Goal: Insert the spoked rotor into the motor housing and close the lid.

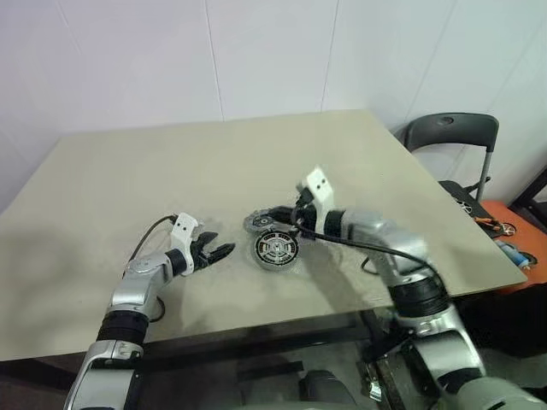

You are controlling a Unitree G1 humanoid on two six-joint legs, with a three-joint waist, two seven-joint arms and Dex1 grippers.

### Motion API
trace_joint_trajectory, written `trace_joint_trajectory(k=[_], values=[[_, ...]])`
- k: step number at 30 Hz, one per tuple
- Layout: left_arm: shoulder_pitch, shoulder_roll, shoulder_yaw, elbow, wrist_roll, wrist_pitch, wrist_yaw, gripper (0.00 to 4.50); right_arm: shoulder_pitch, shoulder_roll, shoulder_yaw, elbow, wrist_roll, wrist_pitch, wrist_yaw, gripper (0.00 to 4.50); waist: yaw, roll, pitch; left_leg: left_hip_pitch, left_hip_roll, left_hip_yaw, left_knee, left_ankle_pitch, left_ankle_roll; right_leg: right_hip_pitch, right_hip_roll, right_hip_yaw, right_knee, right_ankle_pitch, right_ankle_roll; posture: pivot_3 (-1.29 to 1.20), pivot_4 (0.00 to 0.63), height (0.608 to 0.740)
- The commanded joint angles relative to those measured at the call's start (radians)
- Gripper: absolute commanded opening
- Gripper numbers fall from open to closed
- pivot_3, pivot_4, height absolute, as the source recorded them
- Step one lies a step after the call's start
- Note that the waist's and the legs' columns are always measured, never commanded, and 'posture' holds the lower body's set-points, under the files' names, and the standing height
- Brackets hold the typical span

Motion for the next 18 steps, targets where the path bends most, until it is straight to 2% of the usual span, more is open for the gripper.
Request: trace_joint_trajectory(k=[1, 10, 18], values=[[-0.064, 0.036, 0.053, -0.161, -0.118, 0.102, -0.058, 3.64, 0.009, -0.105, 0.124, -0.016, -0.096, -0.135, 0.12, 0.02, 0.001, -0.002, 0.001, -0.004, 0.0, 0.0, 0.0, 0.0, 0.0, -0.004, 0.0, 0.0, 0.0, 0.002, 0.003, 0.0, 0.0, 0.74], [-0.05, 0.172, 0.029, -0.425, -0.215, 0.291, -0.137, 3.64, -0.002, -0.279, 0.311, 0.088, -0.355, -0.575, 0.301, 0.02, -0.007, 0.0, 0.004, -0.007, 0.0, 0.002, -0.002, -0.002, 0.004, -0.006, -0.001, 0.001, -0.004, 0.002, 0.003, 0.0, 0.0, 0.74], [-0.011, 0.155, 0.008, -0.489, -0.209, 0.321, -0.074, 3.64, -0.047, -0.315, 0.348, 0.123, -0.461, -0.823, 0.421, 0.02, -0.002, -0.003, 0.006, -0.006, 0.0, 0.002, 0.001, -0.002, 0.004, -0.005, -0.001, 0.001, -0.003, 0.002, 0.004, 0.0, 0.0, 0.74]])
